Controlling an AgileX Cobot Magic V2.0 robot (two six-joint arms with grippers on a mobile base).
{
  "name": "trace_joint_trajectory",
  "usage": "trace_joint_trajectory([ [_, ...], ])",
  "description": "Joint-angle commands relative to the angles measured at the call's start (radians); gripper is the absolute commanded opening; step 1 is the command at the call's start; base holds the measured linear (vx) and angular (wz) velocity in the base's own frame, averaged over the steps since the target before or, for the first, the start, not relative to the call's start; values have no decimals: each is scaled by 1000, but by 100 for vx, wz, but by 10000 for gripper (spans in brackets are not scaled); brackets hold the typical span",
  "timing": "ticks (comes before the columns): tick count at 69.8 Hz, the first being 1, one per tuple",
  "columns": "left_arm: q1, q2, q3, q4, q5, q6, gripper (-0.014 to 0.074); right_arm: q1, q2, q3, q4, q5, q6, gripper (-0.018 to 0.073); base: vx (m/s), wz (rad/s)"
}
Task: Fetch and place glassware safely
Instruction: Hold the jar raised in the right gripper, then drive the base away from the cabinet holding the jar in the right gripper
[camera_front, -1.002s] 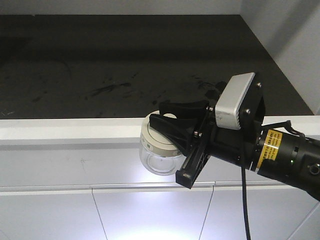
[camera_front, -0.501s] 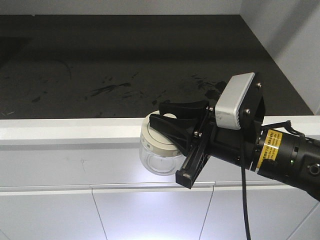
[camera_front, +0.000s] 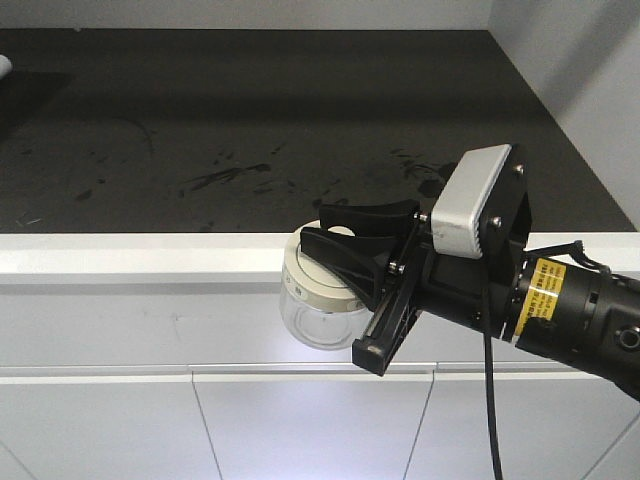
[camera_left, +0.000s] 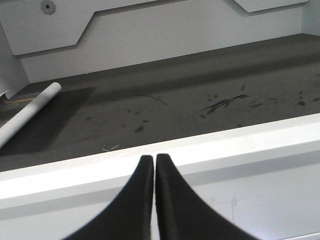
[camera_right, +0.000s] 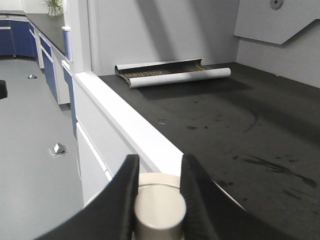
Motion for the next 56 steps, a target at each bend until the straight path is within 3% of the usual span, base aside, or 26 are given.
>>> trace_joint_trajectory([
  [1,-4,14,-29,-3,-71,-4,-7,-2,-30,-30,45,-75,-2,-3,-3,13],
  [29,-4,14,-29,-3,-71,-4,-7,-2,-30,-30,45,-75,-2,-3,-9,34],
  [56,-4,14,-29,-3,-71,-4,-7,-2,-30,-30,45,-75,-2,-3,-15,59],
])
